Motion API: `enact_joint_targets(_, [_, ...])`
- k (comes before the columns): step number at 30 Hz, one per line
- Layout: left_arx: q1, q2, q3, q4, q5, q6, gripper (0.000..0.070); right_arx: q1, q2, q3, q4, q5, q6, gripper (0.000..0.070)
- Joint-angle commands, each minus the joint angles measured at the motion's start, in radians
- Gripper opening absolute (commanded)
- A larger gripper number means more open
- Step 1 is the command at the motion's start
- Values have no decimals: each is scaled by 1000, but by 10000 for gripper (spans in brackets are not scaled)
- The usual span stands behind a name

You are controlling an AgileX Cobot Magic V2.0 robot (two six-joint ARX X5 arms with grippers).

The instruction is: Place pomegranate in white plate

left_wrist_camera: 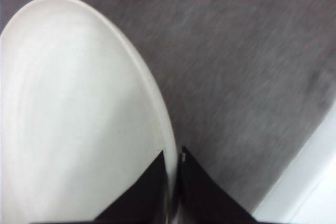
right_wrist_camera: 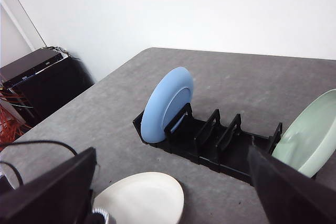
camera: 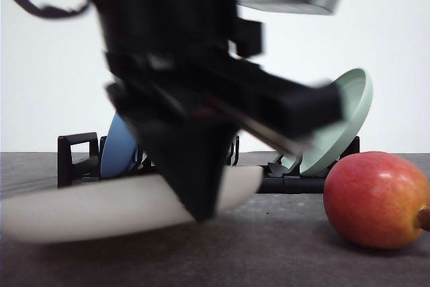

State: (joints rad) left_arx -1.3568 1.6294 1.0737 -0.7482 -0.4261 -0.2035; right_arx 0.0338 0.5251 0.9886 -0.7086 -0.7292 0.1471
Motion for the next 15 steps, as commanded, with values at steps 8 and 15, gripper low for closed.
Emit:
enact_joint_targets(8, [-19,45,8,13,-11,-11,0,3,3,13,-10,4,10,590])
enact_joint_targets(15, [-18,45,9,12,-11,-27,336,5,3,13,-11,4,10,590])
